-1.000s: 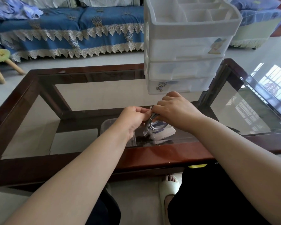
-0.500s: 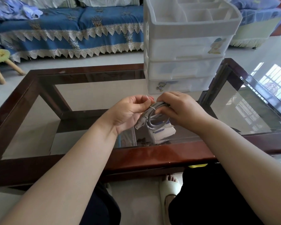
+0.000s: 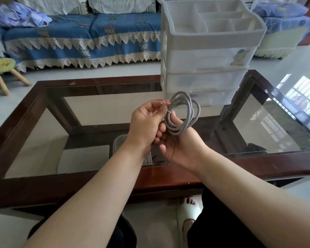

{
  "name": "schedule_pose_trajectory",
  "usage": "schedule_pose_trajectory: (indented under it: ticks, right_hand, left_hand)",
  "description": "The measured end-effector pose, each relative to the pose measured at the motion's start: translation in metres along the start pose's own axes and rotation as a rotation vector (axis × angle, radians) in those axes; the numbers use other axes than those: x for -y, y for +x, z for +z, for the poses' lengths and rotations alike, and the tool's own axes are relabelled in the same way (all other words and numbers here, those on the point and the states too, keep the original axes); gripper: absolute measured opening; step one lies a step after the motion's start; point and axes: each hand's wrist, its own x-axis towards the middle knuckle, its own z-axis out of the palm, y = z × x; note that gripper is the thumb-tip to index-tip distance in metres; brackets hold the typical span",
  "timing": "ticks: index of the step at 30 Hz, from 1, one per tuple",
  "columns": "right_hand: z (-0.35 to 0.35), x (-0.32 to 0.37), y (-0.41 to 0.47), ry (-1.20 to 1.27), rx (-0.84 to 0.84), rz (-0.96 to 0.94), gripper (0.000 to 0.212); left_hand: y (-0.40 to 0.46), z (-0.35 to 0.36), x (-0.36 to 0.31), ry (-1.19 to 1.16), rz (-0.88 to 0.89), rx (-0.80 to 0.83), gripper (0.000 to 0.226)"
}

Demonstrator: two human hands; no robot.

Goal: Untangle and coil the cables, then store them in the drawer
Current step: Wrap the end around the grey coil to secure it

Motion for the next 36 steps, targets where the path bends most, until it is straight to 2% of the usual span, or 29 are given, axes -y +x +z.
schedule_pose_trajectory:
  ticks: [3, 5, 7, 9, 11, 12, 14, 16, 18, 19, 21, 23, 24, 27, 29, 32, 34, 36]
  right_hand:
    - [-0.002, 0.016, 0.005, -0.049, 0.013, 0.153, 0.058]
    - [-0.006, 0.025, 0.005, -0.147, 0.068, 0.203, 0.058]
    - [-0.010, 0.034, 0.002, -0.308, 0.061, 0.237, 0.058]
    - [-0.012, 0.040, 0.002, -0.503, -0.033, 0.217, 0.046]
    - [-0.016, 0.043, 0.004, -0.617, -0.164, 0.076, 0.027]
    - [-0.019, 0.043, 0.007, -0.598, -0.215, -0.036, 0.020]
    - [-0.021, 0.042, 0.009, -0.581, -0.249, -0.262, 0.018]
    - [-0.023, 0.042, 0.009, -0.939, -0.278, -0.472, 0.025]
    - [-0.023, 0.038, 0.013, -1.360, -0.277, -0.633, 0.032]
    - [-0.024, 0.035, 0.015, -1.493, -0.287, -0.700, 0.033]
    - [-0.021, 0.030, 0.018, -1.624, -0.390, -0.826, 0.028]
    - [-0.016, 0.029, 0.018, -1.578, -0.461, -0.907, 0.023]
    - [-0.012, 0.029, 0.017, -1.477, -0.450, -0.898, 0.024]
    - [-0.006, 0.031, 0.012, -1.110, -0.404, -0.763, 0.027]
    - [-0.009, 0.031, 0.012, -0.914, -0.418, -0.607, 0.033]
    - [-0.009, 0.027, 0.017, -0.577, -0.388, -0.356, 0.032]
    - [-0.011, 0.030, 0.018, -0.377, -0.301, -0.235, 0.030]
    - [-0.015, 0.038, 0.016, -0.279, -0.187, -0.068, 0.027]
  left_hand:
    - [0.004, -0.004, 0.004, 0.153, 0.240, -0.157, 0.009]
    - [0.006, -0.008, 0.008, 0.399, 0.502, -0.212, 0.007]
    - [0.007, -0.008, 0.012, 0.576, 0.682, -0.227, 0.008]
    - [0.009, -0.008, 0.012, 0.641, 0.743, -0.211, 0.008]
    - [0.011, -0.008, 0.014, 0.695, 0.742, -0.225, 0.007]
    - [0.012, -0.008, 0.015, 0.707, 0.713, -0.251, 0.006]
    - [0.013, -0.008, 0.017, 0.688, 0.578, -0.301, 0.006]
    - [0.013, -0.005, 0.015, 0.527, 0.277, -0.323, 0.008]
    - [0.010, 0.000, 0.010, 0.242, -0.006, -0.327, 0.010]
    - [0.008, 0.003, 0.007, 0.126, -0.078, -0.324, 0.010]
    - [0.004, 0.006, 0.003, -0.018, -0.111, -0.319, 0.010]
    - [0.001, 0.008, 0.000, -0.071, -0.062, -0.306, 0.011]
    - [0.000, 0.008, 0.000, -0.080, -0.024, -0.296, 0.012]
    - [-0.001, 0.010, 0.000, -0.064, 0.067, -0.273, 0.010]
    - [0.000, 0.008, 0.004, -0.009, 0.144, -0.258, 0.011]
    - [0.003, 0.002, 0.007, 0.235, 0.346, -0.160, 0.019]
    - [0.005, -0.003, 0.006, 0.475, 0.487, -0.045, 0.018]
    - [0.007, -0.009, 0.004, 0.652, 0.608, 0.091, 0.014]
